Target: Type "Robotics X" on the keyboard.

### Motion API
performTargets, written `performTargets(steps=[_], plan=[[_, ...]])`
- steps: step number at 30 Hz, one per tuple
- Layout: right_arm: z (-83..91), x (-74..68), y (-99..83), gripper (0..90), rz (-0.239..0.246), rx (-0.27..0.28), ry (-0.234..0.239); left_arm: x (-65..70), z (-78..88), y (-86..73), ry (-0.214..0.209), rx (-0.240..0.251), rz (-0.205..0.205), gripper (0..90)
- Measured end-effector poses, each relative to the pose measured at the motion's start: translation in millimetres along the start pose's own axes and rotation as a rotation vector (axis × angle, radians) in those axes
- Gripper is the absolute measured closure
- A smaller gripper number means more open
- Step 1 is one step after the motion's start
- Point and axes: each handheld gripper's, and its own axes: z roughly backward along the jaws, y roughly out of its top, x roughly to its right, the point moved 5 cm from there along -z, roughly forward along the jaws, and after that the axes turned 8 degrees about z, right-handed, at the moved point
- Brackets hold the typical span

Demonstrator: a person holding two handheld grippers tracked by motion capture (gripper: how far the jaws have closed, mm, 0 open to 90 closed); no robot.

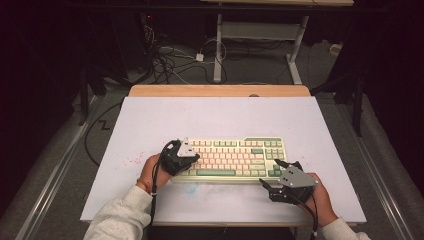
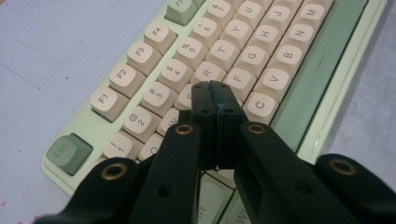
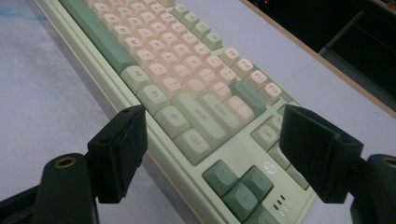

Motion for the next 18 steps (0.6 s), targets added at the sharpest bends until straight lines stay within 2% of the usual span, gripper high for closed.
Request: performTargets(steps=[14,18], plan=[[-1.6,-1.9,-0.6,24.8,0.005,-0.01,0.009,-2.0,-3.6,-1.1,0.002,-0.012,0.008,86.8],[-1.3,-3.0,-0.2,25.5,0.011,-0.009,0.014,-0.5,-2.6,0.0,0.011,-0.008,-0.001,86.8]])
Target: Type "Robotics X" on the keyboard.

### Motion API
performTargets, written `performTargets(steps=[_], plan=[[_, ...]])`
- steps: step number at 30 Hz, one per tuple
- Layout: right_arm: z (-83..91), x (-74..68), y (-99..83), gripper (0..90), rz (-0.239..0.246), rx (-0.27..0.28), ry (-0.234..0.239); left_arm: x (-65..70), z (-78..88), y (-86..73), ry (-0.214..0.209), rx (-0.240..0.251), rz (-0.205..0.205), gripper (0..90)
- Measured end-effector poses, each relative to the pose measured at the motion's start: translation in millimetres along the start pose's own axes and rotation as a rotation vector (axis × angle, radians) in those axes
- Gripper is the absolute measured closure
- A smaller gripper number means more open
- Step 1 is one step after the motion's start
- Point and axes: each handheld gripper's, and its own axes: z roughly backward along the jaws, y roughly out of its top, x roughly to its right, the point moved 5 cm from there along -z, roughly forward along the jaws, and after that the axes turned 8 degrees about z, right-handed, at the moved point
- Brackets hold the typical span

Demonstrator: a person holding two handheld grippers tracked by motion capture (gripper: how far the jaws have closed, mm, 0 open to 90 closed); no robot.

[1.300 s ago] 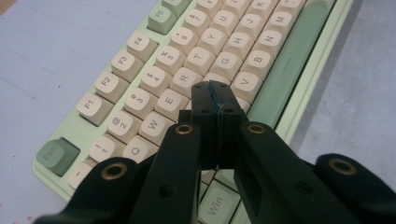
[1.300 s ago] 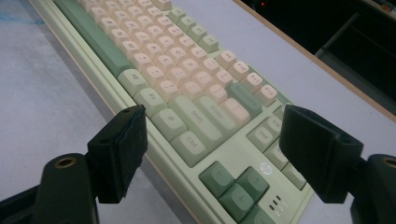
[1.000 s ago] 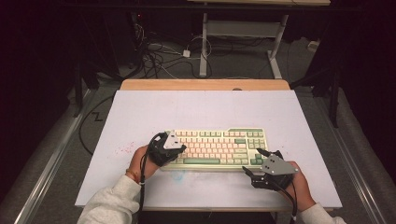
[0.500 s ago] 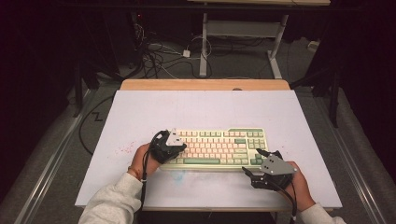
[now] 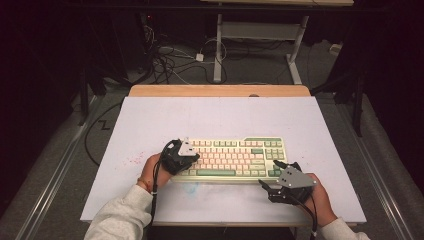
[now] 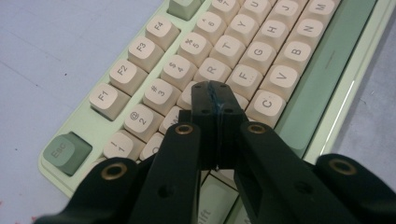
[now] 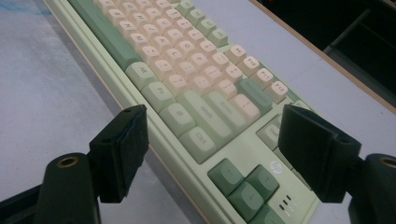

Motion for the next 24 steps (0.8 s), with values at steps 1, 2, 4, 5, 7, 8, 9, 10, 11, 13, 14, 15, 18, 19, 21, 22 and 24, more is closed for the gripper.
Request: performTargets(steps=[1,2,4,5,7,8,9,10,11,13,14,15,18,19,21,22,24], plan=[[-0.1,-0.1,0.0,25.5,0.001,0.0,0.001,0.0,-0.9,-0.6,0.0,-0.011,-0.002,86.8],[-0.3,-0.2,-0.1,25.6,0.002,-0.001,0.003,-0.3,-2.4,-1.6,-0.001,-0.018,0.004,86.9],[-0.7,-0.6,-0.3,25.7,0.005,-0.005,0.006,-2.3,-4.5,-3.5,-0.003,-0.013,0.023,87.0],[-0.7,-0.9,-0.3,25.8,0.007,-0.006,0.007,-2.9,-4.3,-3.6,-0.006,-0.012,0.028,87.1],[-0.4,-1.4,0.2,25.9,0.009,-0.005,0.009,-2.0,-3.4,-3.5,0.002,-0.016,0.019,87.0],[-0.2,-1.7,0.4,25.9,0.008,-0.004,0.009,-1.5,-2.6,-3.2,0.004,-0.016,0.01,86.9],[-0.1,-1.6,0.5,25.9,0.009,-0.004,0.008,-1.1,-1.1,-2.6,0.012,-0.011,0.003,86.9],[-0.1,-1.5,0.4,25.9,0.008,-0.004,0.007,-0.5,0.5,-1.6,0.012,0.0,0.004,86.9],[-0.1,-1.1,0.3,25.9,0.008,-0.003,0.007,0.1,1.9,-0.9,0.011,0.004,0.001,86.9],[0.0,-0.5,-0.1,25.9,0.009,-0.004,0.006,1.2,4.4,0.2,0.015,0.013,-0.007,86.9],[-0.1,-0.3,-0.1,25.9,0.009,-0.004,0.006,1.7,5.7,0.6,0.012,0.017,-0.008,86.8],[0.0,-0.2,0.0,25.9,0.007,-0.004,0.006,2.2,6.8,1.1,0.011,0.021,-0.007,86.9],[0.3,-0.2,0.1,25.9,0.01,-0.003,0.005,4.0,9.7,2.4,0.006,0.033,-0.009,86.9],[0.4,0.0,0.2,25.9,0.012,-0.002,0.004,4.7,10.8,2.8,0.005,0.034,-0.015,86.8],[0.7,0.4,0.1,25.9,0.007,-0.004,-0.002,7.1,13.3,3.5,-0.003,0.043,-0.018,86.8],[0.7,0.8,0.1,25.9,0.007,-0.004,-0.003,7.7,14.2,3.6,-0.004,0.044,-0.022,86.8],[1.0,1.2,0.4,25.9,-0.001,-0.001,-0.001,9.5,16.9,4.6,-0.009,0.05,-0.027,86.9]])
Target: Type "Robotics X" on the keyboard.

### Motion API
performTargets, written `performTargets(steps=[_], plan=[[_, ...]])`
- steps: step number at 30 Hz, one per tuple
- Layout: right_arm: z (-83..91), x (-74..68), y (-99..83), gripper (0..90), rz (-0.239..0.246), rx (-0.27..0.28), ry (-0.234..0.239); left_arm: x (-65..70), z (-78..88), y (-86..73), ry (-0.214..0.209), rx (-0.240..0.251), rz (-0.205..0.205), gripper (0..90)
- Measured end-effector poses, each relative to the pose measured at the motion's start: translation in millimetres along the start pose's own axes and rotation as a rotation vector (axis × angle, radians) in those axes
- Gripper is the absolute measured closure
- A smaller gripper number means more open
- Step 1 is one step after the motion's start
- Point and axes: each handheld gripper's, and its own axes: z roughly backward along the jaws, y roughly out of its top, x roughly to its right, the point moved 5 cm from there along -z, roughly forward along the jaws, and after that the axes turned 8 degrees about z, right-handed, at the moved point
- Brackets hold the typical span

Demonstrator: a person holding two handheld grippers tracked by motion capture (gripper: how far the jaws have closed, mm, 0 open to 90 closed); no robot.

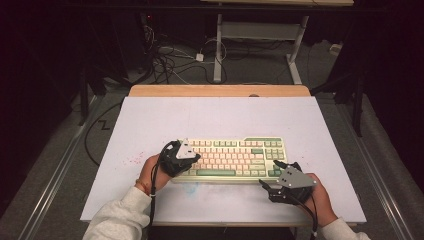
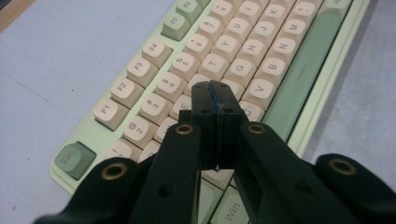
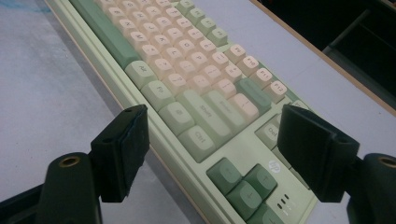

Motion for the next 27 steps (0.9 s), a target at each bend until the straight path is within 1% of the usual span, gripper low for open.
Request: performTargets(steps=[8,15,20,27], plan=[[0.2,-0.7,0.5,25.9,0.003,0.001,0.001,5.7,6.7,2.0,-0.017,0.02,-0.009,86.8],[0.6,-0.6,0.7,25.9,0.007,0.003,0.001,9.8,10.0,1.7,-0.026,0.017,-0.024,86.8],[0.5,-0.7,0.8,25.9,0.006,0.002,0.001,15.1,11.7,3.0,-0.042,0.016,-0.043,86.8],[0.7,-1.1,1.2,25.9,0.01,0.003,0.003,22.9,12.6,2.8,-0.065,0.012,-0.059,86.8]])
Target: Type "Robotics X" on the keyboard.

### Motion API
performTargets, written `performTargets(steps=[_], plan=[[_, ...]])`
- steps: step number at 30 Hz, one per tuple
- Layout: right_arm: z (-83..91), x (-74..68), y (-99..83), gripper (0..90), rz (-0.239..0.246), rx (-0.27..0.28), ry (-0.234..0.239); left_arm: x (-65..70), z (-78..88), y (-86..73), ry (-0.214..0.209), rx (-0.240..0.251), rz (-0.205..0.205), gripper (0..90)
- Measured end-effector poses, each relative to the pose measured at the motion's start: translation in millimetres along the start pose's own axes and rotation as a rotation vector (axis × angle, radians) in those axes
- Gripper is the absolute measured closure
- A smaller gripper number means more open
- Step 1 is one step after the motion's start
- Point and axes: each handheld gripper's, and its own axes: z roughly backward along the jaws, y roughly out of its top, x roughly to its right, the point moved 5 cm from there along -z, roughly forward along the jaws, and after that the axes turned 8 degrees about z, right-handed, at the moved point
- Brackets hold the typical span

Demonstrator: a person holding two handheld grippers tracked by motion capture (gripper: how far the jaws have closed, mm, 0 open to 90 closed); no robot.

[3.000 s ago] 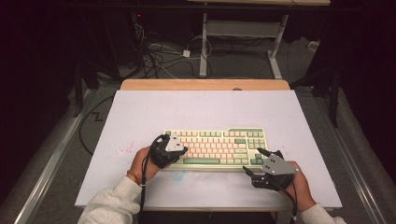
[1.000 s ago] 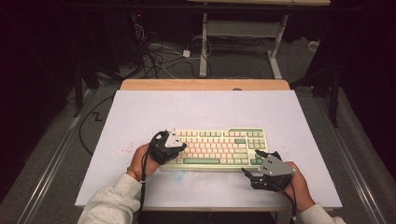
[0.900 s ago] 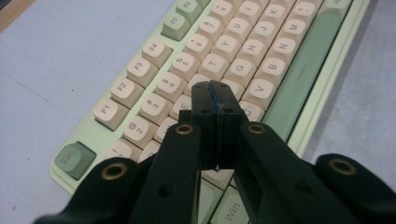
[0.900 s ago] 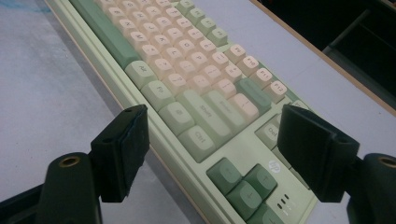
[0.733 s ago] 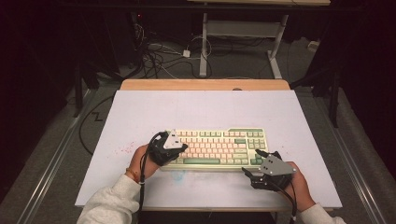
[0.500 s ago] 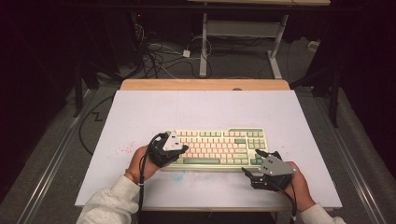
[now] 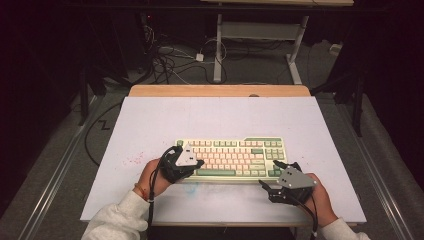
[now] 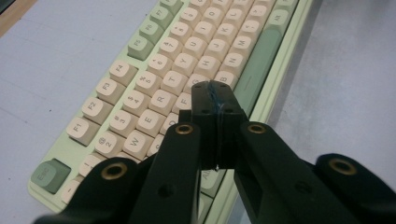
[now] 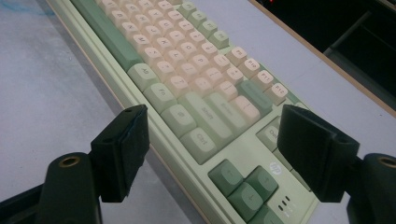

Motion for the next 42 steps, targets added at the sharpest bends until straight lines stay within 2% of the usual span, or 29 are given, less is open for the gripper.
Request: performTargets(steps=[16,20,34,42], plan=[[0.4,-0.3,0.6,25.9,0.003,0.004,0.002,9.3,-8.9,-3.1,-0.037,-0.044,-0.03,86.8],[0.6,-1.0,0.8,24.4,0.003,0.008,0.01,8.6,-11.0,-4.3,-0.038,-0.051,-0.028,86.8],[0.5,0.0,0.8,17.3,-0.011,0.007,-0.017,4.8,-17.7,-8.9,-0.035,-0.077,-0.022,86.8],[0.6,0.5,0.8,16.5,-0.013,0.008,-0.024,3.3,-20.6,-9.3,-0.03,-0.085,-0.021,86.7]])
